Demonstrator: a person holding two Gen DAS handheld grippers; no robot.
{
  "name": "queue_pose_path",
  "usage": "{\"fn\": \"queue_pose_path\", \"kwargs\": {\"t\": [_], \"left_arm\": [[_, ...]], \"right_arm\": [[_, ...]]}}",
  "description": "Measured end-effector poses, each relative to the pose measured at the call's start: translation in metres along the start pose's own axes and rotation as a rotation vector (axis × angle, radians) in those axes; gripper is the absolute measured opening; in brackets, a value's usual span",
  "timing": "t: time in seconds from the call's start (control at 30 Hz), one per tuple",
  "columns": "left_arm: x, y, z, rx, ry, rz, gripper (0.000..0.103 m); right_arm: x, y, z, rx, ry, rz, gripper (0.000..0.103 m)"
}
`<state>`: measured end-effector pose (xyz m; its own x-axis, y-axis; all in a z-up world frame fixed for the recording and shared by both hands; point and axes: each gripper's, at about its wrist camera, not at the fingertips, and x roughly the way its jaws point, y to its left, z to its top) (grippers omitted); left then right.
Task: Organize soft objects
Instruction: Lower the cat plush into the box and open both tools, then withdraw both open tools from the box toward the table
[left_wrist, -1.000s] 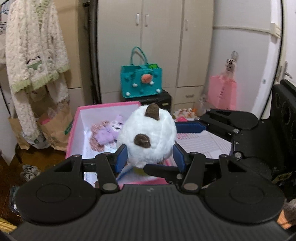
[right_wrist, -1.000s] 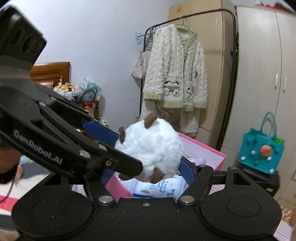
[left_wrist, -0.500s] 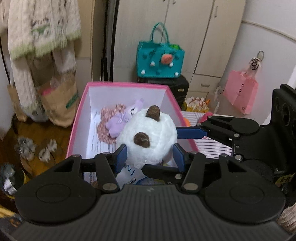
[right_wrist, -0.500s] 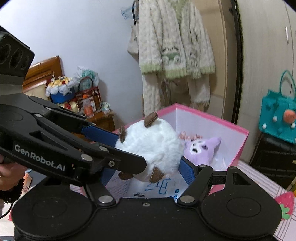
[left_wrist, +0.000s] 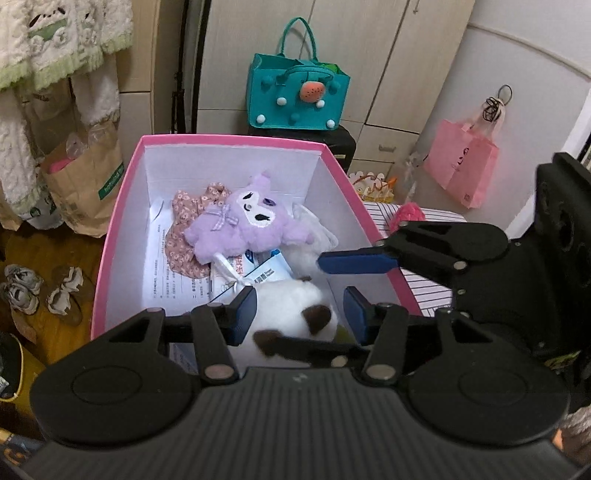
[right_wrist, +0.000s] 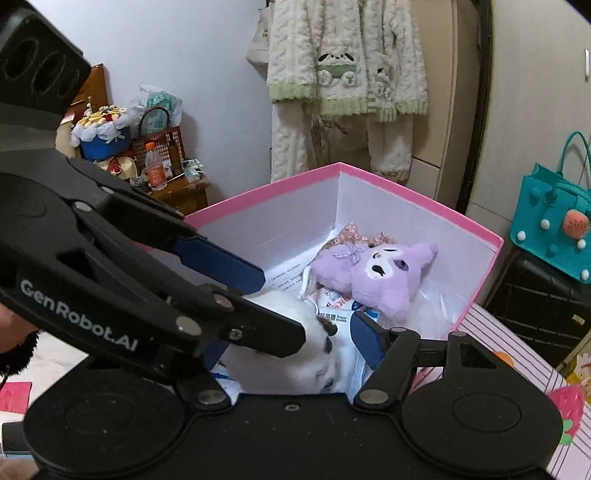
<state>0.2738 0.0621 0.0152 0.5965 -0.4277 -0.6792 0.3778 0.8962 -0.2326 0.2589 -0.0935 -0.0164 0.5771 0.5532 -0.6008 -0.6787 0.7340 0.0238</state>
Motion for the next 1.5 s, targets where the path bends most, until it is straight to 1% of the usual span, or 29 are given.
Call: {"fn": "queue_pose_path", "kwargs": {"t": [0.07, 0.1, 0.2, 0.27, 0.37, 0.47, 0.57, 0.67, 0.87, 1.07, 1.2, 1.3, 1.37, 1.5], "left_arm": [[-0.004, 0.001, -0.002, -0.005, -0.011, 0.012, 0.050], [-0.008, 0.001, -0.003, -0.004, -0.022, 0.020, 0.052], [-0.029, -0.002, -0.005, 0.012, -0.057, 0.033, 0.054], [-0.045, -0.007, -0.005, 0.037, -0.079, 0.039, 0.054], [-0.067, -0.018, -0.006, 0.089, -0.091, 0.069, 0.058], [-0.087, -0.028, -0.007, 0.127, -0.079, 0.077, 0.060], [-0.104, -0.038, -0.011, 0.144, -0.061, 0.060, 0.062], [-0.119, -0.051, -0.018, 0.159, -0.039, 0.024, 0.064], [-0.143, -0.074, -0.036, 0.202, -0.028, 0.016, 0.065], [-0.152, -0.098, -0.049, 0.260, 0.019, -0.001, 0.066], [-0.149, -0.112, -0.057, 0.298, 0.037, -0.010, 0.066], [-0.137, -0.118, -0.064, 0.297, 0.065, -0.058, 0.066], [-0.125, -0.123, -0.071, 0.289, 0.098, -0.087, 0.066], [-0.102, -0.134, -0.078, 0.289, 0.128, -0.103, 0.066]], "right_arm": [[-0.006, -0.002, 0.000, 0.014, -0.011, -0.016, 0.074], [-0.011, -0.003, 0.000, 0.021, -0.012, -0.023, 0.074], [-0.027, -0.006, -0.003, 0.061, -0.014, -0.026, 0.075], [-0.041, -0.007, -0.004, 0.092, -0.016, -0.025, 0.075], [-0.063, -0.005, -0.005, 0.121, -0.021, -0.034, 0.075], [-0.084, -0.002, -0.005, 0.140, -0.022, -0.036, 0.075], [-0.107, 0.005, -0.005, 0.149, -0.024, -0.035, 0.075], [-0.128, 0.012, -0.008, 0.152, -0.029, -0.032, 0.075], [-0.164, 0.020, -0.021, 0.162, -0.041, -0.043, 0.075], [-0.190, 0.025, -0.042, 0.153, -0.024, -0.090, 0.076], [-0.201, 0.022, -0.063, 0.141, -0.015, -0.157, 0.076], [-0.206, 0.014, -0.079, 0.171, -0.003, -0.158, 0.076], [-0.209, 0.010, -0.088, 0.175, 0.006, -0.167, 0.076], [-0.214, -0.001, -0.103, 0.191, 0.017, -0.179, 0.076]]}}
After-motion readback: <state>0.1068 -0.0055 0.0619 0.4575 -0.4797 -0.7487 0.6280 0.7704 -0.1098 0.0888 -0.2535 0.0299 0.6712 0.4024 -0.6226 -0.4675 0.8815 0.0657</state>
